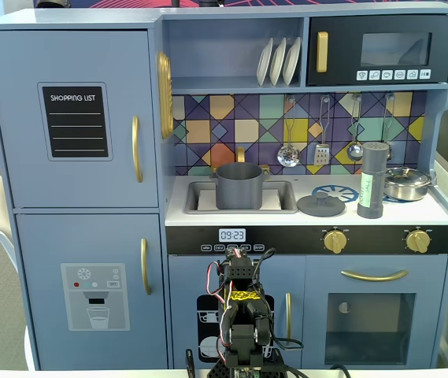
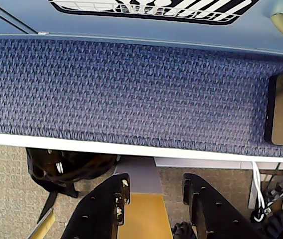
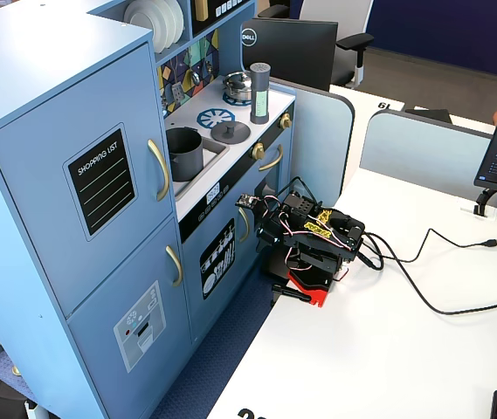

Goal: Put salt in the gray recipient

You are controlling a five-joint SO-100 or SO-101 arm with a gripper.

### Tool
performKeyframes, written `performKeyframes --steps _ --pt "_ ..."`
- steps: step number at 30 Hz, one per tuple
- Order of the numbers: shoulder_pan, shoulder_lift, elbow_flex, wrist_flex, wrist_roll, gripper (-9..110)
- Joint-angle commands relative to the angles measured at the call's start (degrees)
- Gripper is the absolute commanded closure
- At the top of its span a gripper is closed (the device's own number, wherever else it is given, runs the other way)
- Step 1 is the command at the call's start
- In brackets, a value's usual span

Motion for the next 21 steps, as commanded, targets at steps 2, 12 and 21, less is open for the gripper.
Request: performKeyframes --steps 2,12,21 --pt "-2.0 0.2 -0.4 0.4 -1.1 101" --pt "-1.8 0.2 -0.4 0.4 -1.3 101" --pt "1.4 -9.4 -18.5 1.4 -1.1 101"
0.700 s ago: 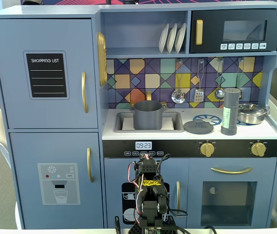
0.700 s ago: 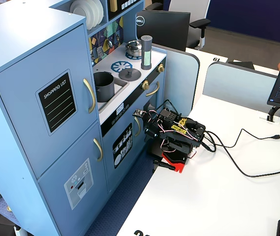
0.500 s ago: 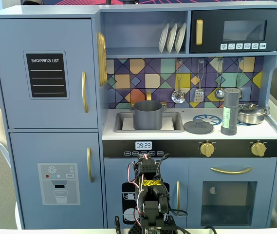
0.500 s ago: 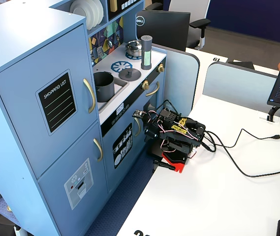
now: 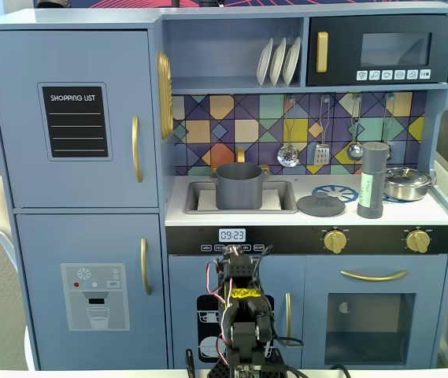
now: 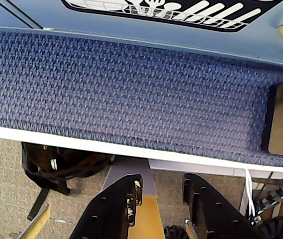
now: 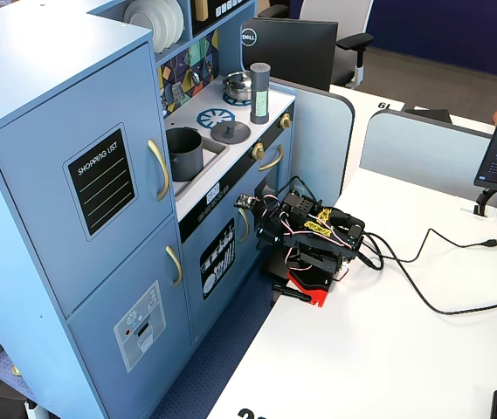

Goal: Put salt in the gray recipient

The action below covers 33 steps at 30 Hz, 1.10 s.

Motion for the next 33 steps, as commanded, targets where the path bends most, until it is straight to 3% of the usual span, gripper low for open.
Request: performKeyframes --steps 1,5,10,15,19,21,24,28,33 --pt "3.1 -7.7 -17.1 0.8 2.5 101" --pt "11.2 -10.6 -29.5 0.8 -0.9 101" --pt "28.8 -14.6 -42.5 -4.1 -5.9 101" --pt "43.2 -15.1 -40.8 -30.6 -0.2 101" --pt "46.9 -19.5 -37.1 -47.4 0.8 100" --pt "47.5 -21.6 -36.2 -53.3 0.9 95" --pt "49.0 -25.6 -33.7 -66.1 4.4 78" --pt "50.5 -31.6 -33.7 -74.7 6.3 60" --pt "48.8 -35.9 -33.8 -80.3 6.9 53"
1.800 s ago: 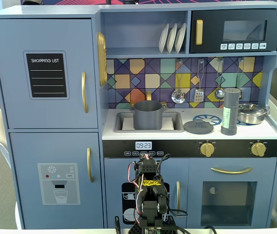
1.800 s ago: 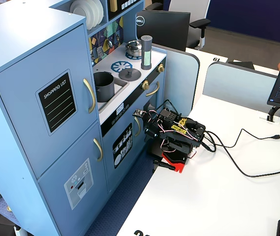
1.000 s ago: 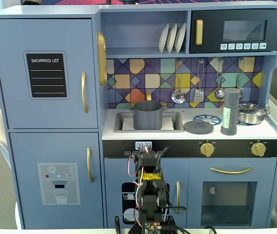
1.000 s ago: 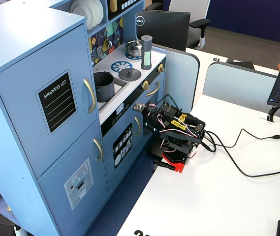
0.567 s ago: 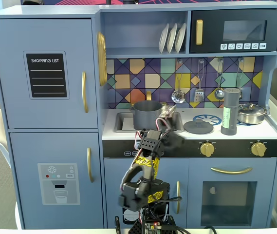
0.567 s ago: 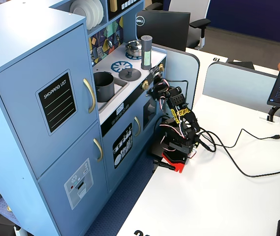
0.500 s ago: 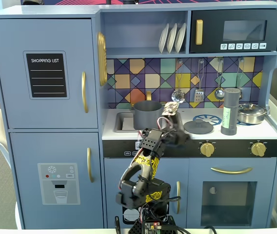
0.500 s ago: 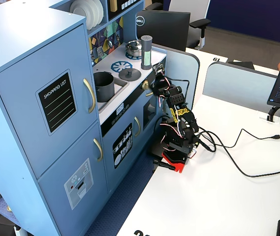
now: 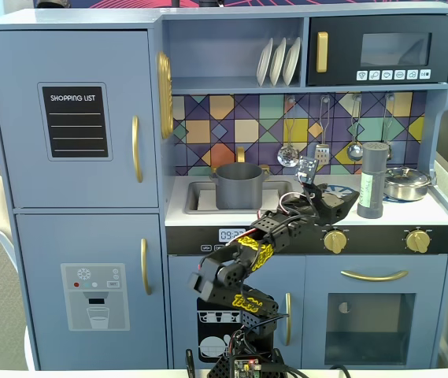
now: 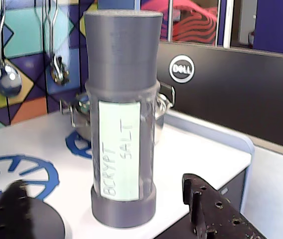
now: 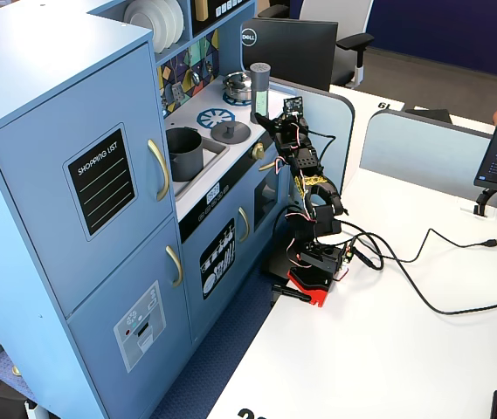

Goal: Put salt in the gray recipient

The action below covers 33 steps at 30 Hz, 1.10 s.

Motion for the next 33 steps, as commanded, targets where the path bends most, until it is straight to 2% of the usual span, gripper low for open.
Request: performKeyframes --steps 1,33 --pt "-1.2 -3.1 -1.1 -6.2 1.1 52" --pt "-1.1 -48.6 -41.6 -14.3 -4.7 55"
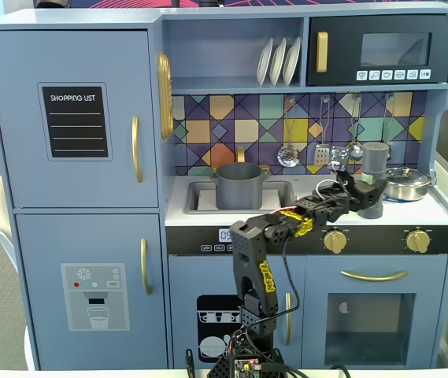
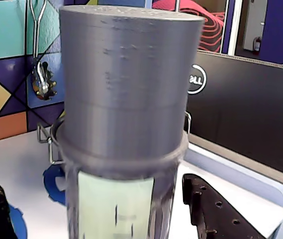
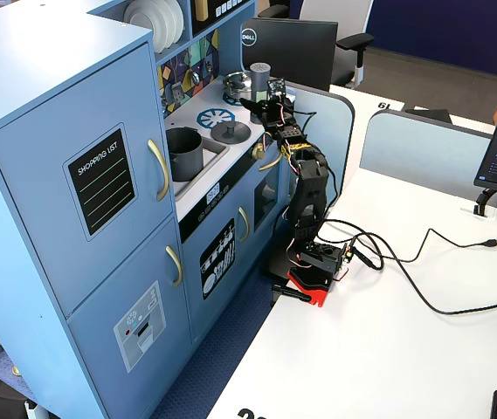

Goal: Put salt in the gray recipient

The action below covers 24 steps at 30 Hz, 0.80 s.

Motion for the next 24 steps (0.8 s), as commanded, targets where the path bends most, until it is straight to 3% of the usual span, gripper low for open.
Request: performKeyframes --steps 1,13,15,18,19,24 --pt "0.0 -4.5 -10.5 -1.1 -1.3 55" --pt "-1.9 -15.6 -23.7 -0.4 -2.6 61" --pt "-2.5 -16.6 -24.7 -0.6 -3.5 70" --pt "-3.3 -16.8 -24.7 -0.8 -4.9 98" --pt "-3.4 -16.6 -24.7 -1.1 -4.6 101" --pt "-3.8 -12.7 -26.2 -5.0 0.4 101"
